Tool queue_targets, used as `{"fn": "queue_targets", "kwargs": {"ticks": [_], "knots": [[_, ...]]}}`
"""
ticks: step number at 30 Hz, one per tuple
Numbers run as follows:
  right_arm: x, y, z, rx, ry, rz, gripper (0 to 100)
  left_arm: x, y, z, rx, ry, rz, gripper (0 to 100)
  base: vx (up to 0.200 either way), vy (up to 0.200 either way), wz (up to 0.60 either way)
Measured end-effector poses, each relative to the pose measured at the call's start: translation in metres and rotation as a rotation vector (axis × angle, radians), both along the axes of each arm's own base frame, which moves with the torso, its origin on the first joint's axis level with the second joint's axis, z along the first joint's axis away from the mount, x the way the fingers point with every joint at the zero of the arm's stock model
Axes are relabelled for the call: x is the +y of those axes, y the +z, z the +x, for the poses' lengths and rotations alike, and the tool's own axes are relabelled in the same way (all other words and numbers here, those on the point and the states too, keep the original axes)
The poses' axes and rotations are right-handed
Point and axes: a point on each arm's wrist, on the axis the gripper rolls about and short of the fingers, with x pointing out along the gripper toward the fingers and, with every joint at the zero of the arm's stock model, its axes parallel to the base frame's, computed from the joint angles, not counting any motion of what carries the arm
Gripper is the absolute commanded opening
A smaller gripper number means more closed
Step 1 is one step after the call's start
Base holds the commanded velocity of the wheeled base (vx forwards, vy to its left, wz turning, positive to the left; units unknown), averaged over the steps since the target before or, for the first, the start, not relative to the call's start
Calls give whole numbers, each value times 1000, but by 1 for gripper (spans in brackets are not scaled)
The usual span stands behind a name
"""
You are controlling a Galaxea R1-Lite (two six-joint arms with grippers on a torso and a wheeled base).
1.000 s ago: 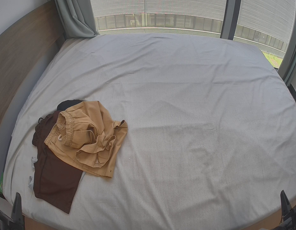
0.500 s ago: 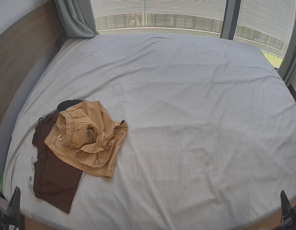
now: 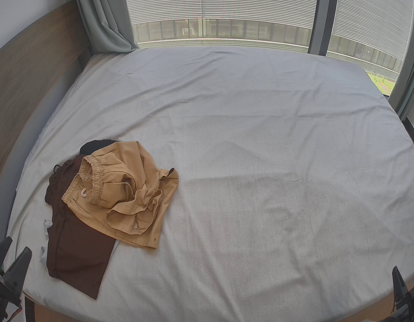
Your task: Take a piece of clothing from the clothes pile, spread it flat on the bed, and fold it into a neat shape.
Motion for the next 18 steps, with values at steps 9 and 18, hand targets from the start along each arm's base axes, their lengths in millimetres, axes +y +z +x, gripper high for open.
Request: {"fn": "queue_targets", "kwargs": {"ticks": [9,18], "knots": [[0,0,0,0,0,1,100,-6,13,19,83,-111,-8,100,0,0,0],[0,0,0,0,0,3,100,-12,28,43,161,-207,-10,100,0,0,0]]}}
